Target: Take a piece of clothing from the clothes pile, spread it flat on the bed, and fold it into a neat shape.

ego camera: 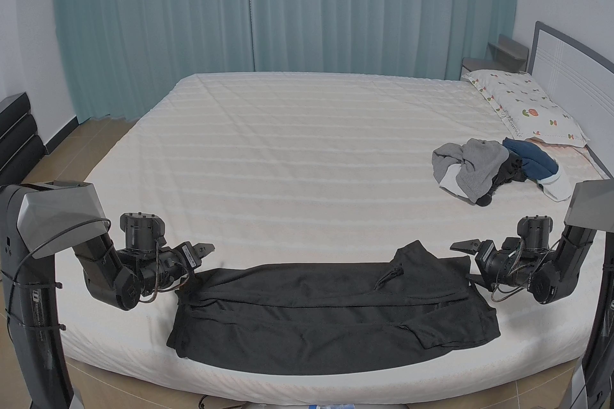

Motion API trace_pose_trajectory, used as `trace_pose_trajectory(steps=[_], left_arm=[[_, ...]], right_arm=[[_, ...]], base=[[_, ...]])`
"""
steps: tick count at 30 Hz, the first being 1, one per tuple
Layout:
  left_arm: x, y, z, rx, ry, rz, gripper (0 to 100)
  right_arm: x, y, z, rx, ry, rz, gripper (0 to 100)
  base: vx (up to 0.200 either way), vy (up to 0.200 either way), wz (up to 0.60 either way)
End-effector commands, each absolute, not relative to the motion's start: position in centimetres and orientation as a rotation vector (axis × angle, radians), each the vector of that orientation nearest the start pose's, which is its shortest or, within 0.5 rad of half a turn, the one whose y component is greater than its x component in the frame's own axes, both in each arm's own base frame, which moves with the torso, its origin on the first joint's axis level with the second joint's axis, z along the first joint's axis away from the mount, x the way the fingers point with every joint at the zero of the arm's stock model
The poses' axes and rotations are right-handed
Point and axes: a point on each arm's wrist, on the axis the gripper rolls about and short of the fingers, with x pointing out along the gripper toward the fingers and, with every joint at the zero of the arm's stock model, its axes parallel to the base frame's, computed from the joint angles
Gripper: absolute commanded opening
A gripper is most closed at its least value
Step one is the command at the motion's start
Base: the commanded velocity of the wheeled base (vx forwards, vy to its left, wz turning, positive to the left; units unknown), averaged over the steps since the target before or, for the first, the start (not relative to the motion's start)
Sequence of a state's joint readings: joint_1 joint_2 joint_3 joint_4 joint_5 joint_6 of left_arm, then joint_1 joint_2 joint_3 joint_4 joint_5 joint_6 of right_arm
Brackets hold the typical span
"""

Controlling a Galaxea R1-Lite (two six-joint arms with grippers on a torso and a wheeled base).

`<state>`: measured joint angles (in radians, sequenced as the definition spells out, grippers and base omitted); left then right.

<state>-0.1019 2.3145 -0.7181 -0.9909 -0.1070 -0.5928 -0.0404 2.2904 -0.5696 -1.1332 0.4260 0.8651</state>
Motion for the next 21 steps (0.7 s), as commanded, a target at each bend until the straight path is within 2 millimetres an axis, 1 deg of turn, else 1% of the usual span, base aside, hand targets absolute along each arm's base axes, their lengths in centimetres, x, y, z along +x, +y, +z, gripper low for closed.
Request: trace_pose_trajectory(steps=[1, 2, 3, 11, 16, 17, 20, 21], left_arm=[[35.4, -4.2, -2.0, -0.567, 0.669, -0.020, 0], [35.3, -4.4, -2.7, -0.560, 0.689, -0.017, 0], [35.2, -4.3, -2.8, -0.561, 0.693, -0.014, 0], [34.6, -4.1, -3.1, -0.557, 0.709, 0.003, 0], [35.1, -2.8, -2.4, -0.571, 0.669, 0.038, 0], [35.1, -2.5, -2.0, -0.573, 0.654, 0.049, 0], [35.0, -2.3, -1.7, -0.569, 0.645, 0.061, 0], [34.9, -2.2, -1.2, -0.565, 0.627, 0.076, 0]], right_arm=[[32.9, -0.4, -1.5, 0.968, 0.712, 0.100, 100], [32.9, -0.4, -1.6, 0.966, 0.714, 0.099, 100], [32.9, -0.4, -1.6, 0.966, 0.714, 0.099, 100], [32.8, -0.4, -1.6, 0.968, 0.715, 0.098, 100], [32.8, -0.4, -1.6, 0.968, 0.715, 0.098, 100], [32.8, -0.4, -1.6, 0.968, 0.715, 0.098, 100], [32.8, -0.4, -1.6, 0.970, 0.715, 0.098, 100], [32.8, -0.4, -1.6, 0.970, 0.715, 0.098, 100]], base=[[0.000, 0.000, 0.00], [0.000, 0.000, 0.00], [0.000, 0.000, 0.00], [0.000, 0.000, 0.00], [0.000, 0.000, 0.00], [0.000, 0.000, 0.00], [0.000, 0.000, 0.00], [0.000, 0.000, 0.00]])
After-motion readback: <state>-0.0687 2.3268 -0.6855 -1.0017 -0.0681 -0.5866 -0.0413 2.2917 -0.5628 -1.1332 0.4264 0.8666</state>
